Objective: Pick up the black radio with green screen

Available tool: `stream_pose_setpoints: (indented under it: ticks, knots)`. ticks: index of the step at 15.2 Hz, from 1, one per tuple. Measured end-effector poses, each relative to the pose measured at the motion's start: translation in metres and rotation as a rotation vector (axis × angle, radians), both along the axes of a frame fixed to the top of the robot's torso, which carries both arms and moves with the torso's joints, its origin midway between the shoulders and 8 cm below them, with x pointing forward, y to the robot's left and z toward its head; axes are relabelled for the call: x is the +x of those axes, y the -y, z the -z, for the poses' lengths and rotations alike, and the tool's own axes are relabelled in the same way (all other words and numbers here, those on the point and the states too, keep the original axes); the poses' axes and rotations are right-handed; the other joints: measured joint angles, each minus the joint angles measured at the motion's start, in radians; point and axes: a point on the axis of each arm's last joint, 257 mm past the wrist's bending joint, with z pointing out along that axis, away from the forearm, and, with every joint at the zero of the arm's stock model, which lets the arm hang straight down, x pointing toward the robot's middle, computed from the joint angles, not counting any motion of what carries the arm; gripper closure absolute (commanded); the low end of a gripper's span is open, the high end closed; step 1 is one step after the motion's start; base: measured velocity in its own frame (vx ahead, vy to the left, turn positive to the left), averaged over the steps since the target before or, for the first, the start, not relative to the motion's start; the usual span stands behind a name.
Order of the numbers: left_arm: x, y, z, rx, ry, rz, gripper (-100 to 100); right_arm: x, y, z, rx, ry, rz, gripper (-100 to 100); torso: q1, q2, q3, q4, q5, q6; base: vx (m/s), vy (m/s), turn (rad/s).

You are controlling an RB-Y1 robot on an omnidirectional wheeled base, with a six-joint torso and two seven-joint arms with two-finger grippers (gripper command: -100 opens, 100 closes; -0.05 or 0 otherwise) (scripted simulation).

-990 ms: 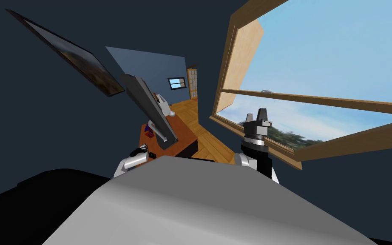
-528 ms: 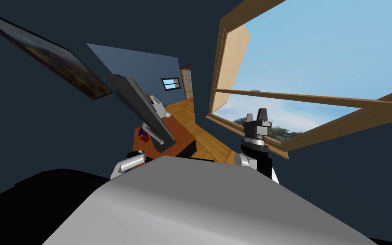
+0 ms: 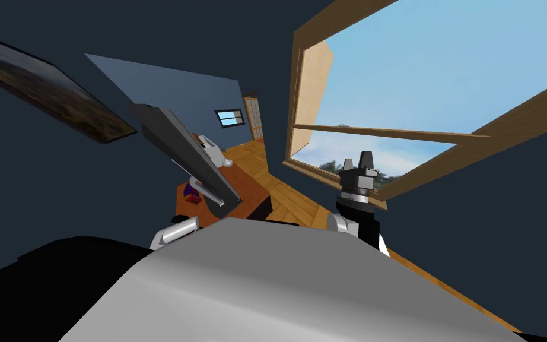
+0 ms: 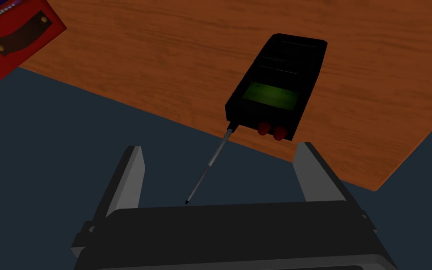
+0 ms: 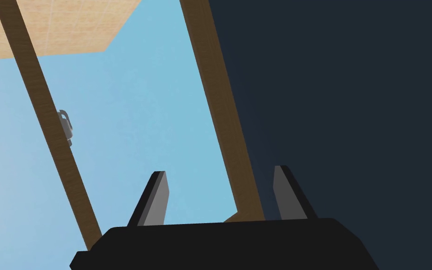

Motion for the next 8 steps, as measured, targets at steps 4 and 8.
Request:
stream_pose_setpoints:
  ticks: [4, 8]
  knots:
    - [-0.024, 0.004, 0.007, -0.049, -0.038, -0.06, -100, 0.0, 0.0, 0.0, 0.0, 0.0, 0.0, 0, 0.0, 0.0, 0.0, 0.0, 0.0, 0.0, -0.006, 0.018, -0.142]
    - [-0.056, 0.009, 0.018, -0.112, -0.083, -0.138, -100, 0.0, 0.0, 0.0, 0.0, 0.0, 0.0, 0, 0.0, 0.0, 0.0, 0.0, 0.0, 0.0, -0.007, 0.026, -0.169]
